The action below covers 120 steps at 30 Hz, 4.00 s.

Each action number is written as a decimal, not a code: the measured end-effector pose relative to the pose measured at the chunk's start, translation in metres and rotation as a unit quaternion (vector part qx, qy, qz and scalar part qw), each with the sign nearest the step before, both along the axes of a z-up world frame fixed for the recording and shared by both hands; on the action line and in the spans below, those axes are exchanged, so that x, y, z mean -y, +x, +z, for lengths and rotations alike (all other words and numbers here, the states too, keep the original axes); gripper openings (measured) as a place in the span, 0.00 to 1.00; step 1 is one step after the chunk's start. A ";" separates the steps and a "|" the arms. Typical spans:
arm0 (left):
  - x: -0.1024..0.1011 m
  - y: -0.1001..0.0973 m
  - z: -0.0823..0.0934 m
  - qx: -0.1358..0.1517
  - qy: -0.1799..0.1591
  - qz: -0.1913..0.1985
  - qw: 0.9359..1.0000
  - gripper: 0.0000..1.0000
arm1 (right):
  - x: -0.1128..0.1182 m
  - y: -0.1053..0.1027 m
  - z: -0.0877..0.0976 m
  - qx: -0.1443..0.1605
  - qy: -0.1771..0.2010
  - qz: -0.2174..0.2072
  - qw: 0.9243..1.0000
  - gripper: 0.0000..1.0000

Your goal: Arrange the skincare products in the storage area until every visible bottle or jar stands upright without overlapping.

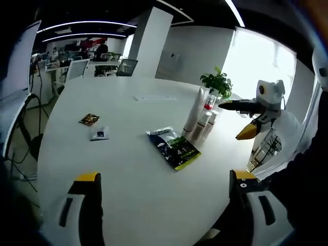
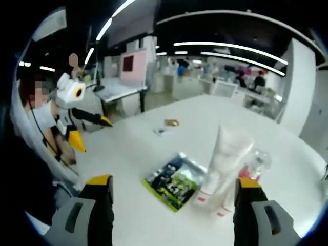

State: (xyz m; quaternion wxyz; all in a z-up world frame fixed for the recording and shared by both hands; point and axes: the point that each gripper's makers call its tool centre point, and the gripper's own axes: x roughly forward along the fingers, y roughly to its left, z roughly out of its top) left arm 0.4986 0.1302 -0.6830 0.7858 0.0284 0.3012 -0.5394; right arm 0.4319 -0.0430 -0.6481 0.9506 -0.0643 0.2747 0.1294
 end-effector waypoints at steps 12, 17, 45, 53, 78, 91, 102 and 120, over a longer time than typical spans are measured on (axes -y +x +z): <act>-0.012 0.006 -0.002 -0.005 -0.010 0.024 1.000 0.99 | -0.026 0.024 0.010 0.006 -0.010 0.051 0.999 1.00; -0.018 0.007 -0.004 -0.010 -0.009 0.035 0.999 0.99 | -0.037 0.039 0.007 0.004 -0.015 0.075 0.997 1.00; -0.017 0.021 -0.007 -0.017 -0.018 0.067 0.997 0.98 | -0.053 0.094 -0.021 -0.006 -0.010 0.116 0.993 0.99; -0.008 0.030 -0.013 -0.023 -0.015 0.067 0.997 0.99 | -0.054 0.100 -0.030 -0.007 -0.008 0.114 0.993 0.99; 0.021 0.136 -0.044 0.011 0.028 0.123 0.992 0.94 | -0.059 0.125 -0.057 -0.024 -0.007 0.130 0.991 0.99; 0.049 0.183 -0.075 0.058 0.067 0.130 0.988 0.85 | -0.061 0.127 -0.068 -0.037 -0.005 0.135 0.990 0.98; 0.063 0.202 -0.086 0.063 0.082 0.134 0.986 0.82 | -0.060 0.128 -0.076 -0.046 -0.008 0.132 0.990 0.99; 0.072 0.217 -0.103 0.067 0.110 0.123 0.984 0.72 | -0.056 0.133 -0.080 -0.047 0.000 0.122 0.991 0.99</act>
